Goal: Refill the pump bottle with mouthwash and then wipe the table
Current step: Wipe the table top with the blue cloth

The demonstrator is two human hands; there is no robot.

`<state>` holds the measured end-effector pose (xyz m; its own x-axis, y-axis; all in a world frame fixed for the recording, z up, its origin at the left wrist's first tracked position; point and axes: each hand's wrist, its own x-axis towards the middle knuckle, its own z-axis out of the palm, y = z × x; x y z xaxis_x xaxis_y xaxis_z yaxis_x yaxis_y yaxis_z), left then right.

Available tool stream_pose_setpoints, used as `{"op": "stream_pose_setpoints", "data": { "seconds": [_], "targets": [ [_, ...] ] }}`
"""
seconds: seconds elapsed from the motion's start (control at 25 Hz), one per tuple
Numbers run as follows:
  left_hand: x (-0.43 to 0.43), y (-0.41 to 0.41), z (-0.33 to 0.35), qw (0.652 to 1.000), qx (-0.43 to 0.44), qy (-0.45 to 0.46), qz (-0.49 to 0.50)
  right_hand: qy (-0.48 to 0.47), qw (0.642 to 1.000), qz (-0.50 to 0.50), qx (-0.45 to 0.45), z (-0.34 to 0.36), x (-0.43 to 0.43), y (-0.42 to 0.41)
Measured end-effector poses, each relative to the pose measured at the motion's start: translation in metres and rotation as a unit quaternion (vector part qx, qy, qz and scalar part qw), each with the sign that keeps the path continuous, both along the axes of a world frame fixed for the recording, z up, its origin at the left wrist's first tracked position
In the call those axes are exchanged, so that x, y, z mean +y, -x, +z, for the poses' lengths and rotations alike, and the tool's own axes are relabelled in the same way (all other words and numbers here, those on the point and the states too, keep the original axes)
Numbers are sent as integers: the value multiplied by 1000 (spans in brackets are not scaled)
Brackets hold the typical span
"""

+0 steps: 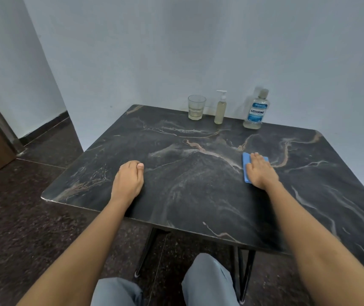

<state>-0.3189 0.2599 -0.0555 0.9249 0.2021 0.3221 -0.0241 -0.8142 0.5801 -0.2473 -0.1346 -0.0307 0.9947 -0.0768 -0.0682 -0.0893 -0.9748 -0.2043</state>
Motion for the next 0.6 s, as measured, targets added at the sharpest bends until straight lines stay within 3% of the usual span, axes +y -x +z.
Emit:
{"op": "stream_pose_setpoints", "data": {
  "seconds": [0.12,0.28,0.48,0.6],
  "targets": [
    [-5,9,9,999,4,-13,-40,-7,999,-40,11,3,-33,71],
    [-23,19,14,996,17,-43,-80,6,999,-39,5,-6,-15,149],
    [-58,28,4,994,32,21,-99,21,996,80,-18,-12,71,173],
    [-73,29,3,990,33,111,-82,9,986,165,-27,-14,142,159]
  ]
}}
